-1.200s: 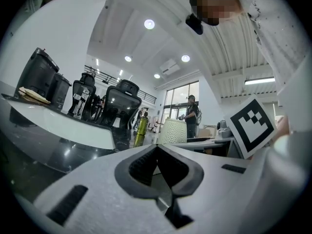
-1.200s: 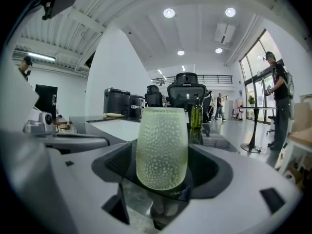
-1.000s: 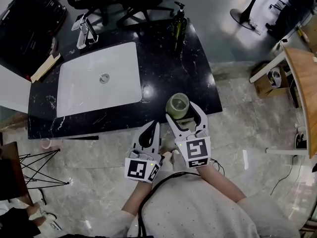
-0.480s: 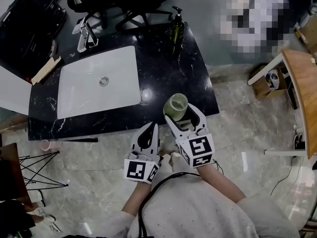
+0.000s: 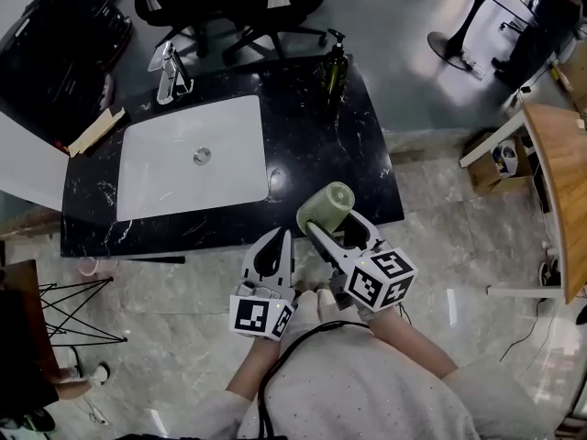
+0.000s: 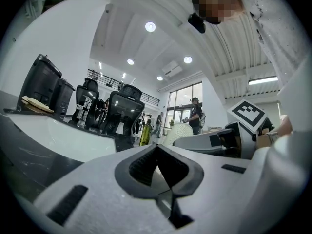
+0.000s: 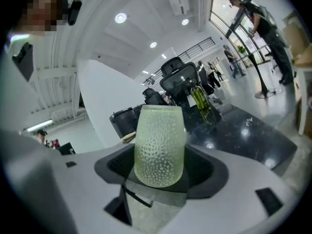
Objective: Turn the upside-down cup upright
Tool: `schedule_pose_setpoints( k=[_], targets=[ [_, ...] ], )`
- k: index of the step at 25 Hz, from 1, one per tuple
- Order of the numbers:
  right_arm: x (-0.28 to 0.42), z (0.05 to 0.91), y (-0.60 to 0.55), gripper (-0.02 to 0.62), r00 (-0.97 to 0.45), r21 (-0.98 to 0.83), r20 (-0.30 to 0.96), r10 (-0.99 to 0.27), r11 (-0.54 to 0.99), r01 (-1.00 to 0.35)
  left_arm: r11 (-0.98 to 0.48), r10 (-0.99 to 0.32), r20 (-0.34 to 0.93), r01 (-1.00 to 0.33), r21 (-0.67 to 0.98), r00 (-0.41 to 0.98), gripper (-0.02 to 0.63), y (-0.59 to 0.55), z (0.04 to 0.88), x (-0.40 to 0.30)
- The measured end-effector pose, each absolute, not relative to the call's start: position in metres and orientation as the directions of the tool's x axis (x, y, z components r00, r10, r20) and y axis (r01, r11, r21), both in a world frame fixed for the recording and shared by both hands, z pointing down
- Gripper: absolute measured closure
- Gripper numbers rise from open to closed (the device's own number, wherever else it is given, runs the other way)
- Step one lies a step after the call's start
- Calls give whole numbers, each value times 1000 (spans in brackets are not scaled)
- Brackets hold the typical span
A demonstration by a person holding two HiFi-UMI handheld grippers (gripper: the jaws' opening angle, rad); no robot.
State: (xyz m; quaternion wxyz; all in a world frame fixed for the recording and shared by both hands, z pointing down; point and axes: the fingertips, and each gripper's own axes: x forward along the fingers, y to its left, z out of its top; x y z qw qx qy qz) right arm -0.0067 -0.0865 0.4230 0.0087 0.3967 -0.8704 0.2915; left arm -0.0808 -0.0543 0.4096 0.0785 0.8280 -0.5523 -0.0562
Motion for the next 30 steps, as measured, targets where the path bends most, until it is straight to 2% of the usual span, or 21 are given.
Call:
schedule_pose_setpoints(
  k=[4, 7, 10, 13, 17, 22, 30],
  targets=[
    [-7, 419, -86, 279, -722, -668, 213, -658, 441, -599, -358, -932, -8, -915, 186, 364, 598, -54, 401, -87],
    [-11, 415, -84, 279, -757, -808, 165, -633, 353, -471, -341, -938, -6, -922, 184, 346, 598, -54, 396, -94],
    [-21, 414, -80, 279, -801, -922, 83, -592, 260, -288, -328, -942, 0, -925, 189, 335, 598, -53, 397, -98],
    [-29, 424, -74, 279, -817, -997, -9, -577, 64, -34, -322, -944, 10, -928, 189, 330, 598, -50, 399, -100],
    [-36, 427, -71, 279, -787, -958, -124, -605, -135, 254, -318, -945, 14, -930, 185, 326, 598, -50, 398, -103],
    [-37, 431, -71, 279, -730, -847, -207, -652, -254, 468, -311, -946, 27, -932, 185, 322, 598, -50, 402, -107],
    [-34, 429, -78, 278, -597, -567, -360, -717, -340, 750, -312, -944, 55, -934, 177, 325, 598, -52, 407, -105]
  ],
)
